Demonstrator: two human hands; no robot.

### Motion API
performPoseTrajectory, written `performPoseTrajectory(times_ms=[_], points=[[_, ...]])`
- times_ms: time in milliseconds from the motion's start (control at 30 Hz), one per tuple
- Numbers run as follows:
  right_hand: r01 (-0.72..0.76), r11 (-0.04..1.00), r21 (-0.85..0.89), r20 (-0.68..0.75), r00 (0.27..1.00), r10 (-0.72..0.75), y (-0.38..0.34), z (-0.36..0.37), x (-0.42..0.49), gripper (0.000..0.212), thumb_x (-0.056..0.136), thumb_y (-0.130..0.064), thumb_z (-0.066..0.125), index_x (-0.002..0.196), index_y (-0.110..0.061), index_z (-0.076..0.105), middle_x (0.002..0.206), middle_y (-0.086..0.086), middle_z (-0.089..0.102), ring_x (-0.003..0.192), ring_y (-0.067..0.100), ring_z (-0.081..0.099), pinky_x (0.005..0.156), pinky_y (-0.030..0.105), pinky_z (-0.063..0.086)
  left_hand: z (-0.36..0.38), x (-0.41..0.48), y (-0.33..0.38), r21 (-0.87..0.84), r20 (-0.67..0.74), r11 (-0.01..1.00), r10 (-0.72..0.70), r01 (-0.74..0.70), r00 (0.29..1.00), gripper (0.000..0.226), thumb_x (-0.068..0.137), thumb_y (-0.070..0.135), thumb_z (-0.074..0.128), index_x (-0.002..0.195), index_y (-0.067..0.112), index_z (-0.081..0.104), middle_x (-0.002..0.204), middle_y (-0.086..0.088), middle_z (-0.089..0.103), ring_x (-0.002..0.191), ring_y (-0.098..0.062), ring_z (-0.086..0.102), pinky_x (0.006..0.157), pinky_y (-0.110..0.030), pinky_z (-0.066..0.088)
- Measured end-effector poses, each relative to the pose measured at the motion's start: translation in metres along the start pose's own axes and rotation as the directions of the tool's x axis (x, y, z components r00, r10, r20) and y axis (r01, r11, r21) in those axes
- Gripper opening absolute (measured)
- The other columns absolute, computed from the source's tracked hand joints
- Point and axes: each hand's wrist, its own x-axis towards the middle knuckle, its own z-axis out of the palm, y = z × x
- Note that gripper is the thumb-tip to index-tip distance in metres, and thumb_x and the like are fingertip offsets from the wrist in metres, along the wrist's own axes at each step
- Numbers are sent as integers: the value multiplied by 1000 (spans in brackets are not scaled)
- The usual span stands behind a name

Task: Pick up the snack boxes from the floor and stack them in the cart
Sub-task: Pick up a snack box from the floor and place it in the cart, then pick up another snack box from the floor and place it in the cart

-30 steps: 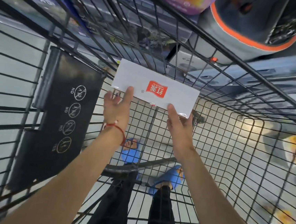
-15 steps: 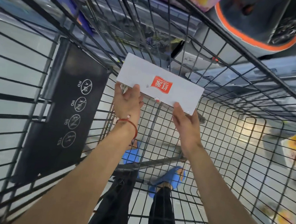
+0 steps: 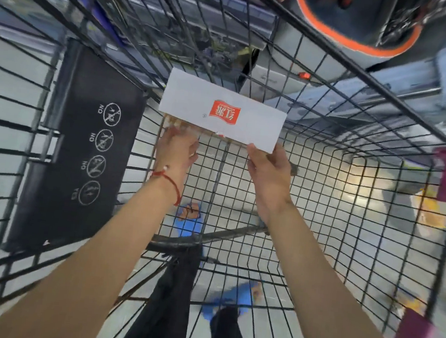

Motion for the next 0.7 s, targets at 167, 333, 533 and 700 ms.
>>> performPoseTrajectory(times_ms=[167,333,533,700], points=[[-44,994,96,-98,994,53,-5,-21,-42,34,95,-13,72,128,-16,63,124,-5,59,130,23,59,115,45,46,-2,-56,-19,162,75,986,18,-30,997,31,95,6,57,125,16,57,107,0,69,99,-19,65,91,-31,50],[-12,980,200,-101,994,33,-23,-65,-115,21,98,-3,66,113,-18,67,105,-2,68,107,22,68,101,36,55,12,-131,-38,240,138,965,72,-104,988,19,94,9,60,108,20,66,114,-2,74,98,-17,70,91,-33,53],[187,950,248,-151,977,-153,-13,-154,-212,19,99,-2,65,106,-18,71,97,1,73,95,17,68,90,32,56,45,-244,-72,297,290,926,146,-234,946,16,92,8,63,95,22,69,102,-3,75,96,-23,70,91,-37,50],[252,912,325,-270,948,-165,7,-236,-290,22,93,-4,70,97,-25,75,111,1,74,117,27,66,92,31,57,70,-343,-119,341,426,881,165,-327,890,17,93,12,63,108,16,70,110,-5,76,92,-19,71,90,-35,53]])
